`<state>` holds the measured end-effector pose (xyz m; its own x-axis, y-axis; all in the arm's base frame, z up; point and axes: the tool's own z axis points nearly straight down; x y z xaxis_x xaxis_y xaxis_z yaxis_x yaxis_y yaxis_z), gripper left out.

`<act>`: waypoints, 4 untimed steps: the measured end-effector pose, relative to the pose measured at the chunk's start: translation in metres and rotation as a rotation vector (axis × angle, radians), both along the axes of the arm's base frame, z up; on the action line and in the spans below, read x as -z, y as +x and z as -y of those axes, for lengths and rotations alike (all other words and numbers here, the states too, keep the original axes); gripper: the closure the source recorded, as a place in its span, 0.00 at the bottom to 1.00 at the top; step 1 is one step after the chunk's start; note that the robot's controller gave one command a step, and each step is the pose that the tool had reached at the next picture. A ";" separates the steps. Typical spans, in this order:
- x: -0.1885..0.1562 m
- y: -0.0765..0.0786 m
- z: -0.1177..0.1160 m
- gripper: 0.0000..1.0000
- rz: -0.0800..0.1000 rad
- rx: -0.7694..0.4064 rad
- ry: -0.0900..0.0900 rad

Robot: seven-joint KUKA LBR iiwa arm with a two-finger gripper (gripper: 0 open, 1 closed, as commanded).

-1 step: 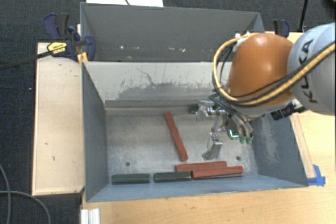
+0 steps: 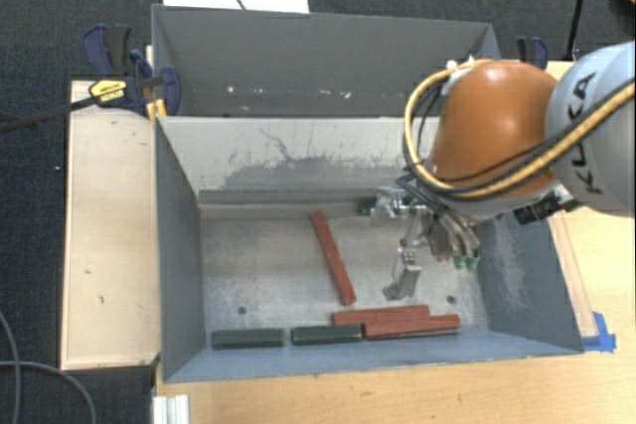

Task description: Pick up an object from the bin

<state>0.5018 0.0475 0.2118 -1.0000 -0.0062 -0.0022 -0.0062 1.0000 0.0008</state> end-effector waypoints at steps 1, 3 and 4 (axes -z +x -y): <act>0.051 0.017 -0.012 0.00 0.008 0.033 0.001; 0.140 0.003 -0.029 1.00 -0.001 0.157 0.001; 0.140 0.003 -0.029 1.00 -0.001 0.157 0.001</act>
Offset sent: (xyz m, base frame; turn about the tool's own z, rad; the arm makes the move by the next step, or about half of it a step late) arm 0.0043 0.0464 -0.0907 0.0444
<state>0.5047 0.0767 0.0720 -0.9886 0.1506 -0.0008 0.1506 0.9886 0.0020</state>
